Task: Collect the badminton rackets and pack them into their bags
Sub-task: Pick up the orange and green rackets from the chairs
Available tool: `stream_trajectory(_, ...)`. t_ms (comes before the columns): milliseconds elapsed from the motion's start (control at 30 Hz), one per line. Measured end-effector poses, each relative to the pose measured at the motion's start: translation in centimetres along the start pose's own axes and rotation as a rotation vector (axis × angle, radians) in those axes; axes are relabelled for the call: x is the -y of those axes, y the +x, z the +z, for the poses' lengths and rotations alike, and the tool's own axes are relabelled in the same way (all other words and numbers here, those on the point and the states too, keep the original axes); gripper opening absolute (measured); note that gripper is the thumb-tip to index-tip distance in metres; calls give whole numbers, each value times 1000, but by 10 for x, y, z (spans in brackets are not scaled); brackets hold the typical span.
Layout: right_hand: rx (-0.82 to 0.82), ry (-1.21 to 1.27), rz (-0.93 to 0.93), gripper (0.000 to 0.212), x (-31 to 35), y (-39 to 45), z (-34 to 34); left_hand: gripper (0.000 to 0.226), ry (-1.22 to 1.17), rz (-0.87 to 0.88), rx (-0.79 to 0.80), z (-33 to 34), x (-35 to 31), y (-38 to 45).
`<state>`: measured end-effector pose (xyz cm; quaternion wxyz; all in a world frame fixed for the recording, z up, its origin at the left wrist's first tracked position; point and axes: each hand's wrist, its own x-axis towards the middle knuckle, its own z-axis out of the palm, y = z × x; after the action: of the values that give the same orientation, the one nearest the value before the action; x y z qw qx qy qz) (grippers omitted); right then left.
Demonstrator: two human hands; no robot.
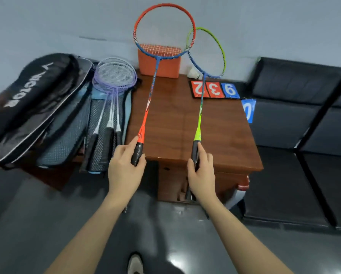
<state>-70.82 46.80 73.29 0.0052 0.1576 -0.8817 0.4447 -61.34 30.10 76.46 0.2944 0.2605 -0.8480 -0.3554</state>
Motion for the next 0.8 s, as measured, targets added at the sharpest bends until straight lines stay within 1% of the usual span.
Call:
stream_trajectory(133, 5, 19, -11, 57, 54, 14, 65, 51, 82, -32, -24, -47, 49, 43)
stream_trajectory(300, 28, -24, -77, 55, 89, 36, 108, 51, 122, -132, -8, -72, 88, 88)
stream_trajectory(567, 154, -99, -230, 56, 98, 86, 142, 50, 118, -241, 73, -53, 126, 149)
stream_trajectory(700, 225, -101, -270, 59, 92, 120, 158, 47, 149, -262, 133, -33, 141, 174)
stream_trajectory(800, 273, -142, -284, 58, 85, 140, 166, 46, 167, -316, 146, -16, 149, 193)
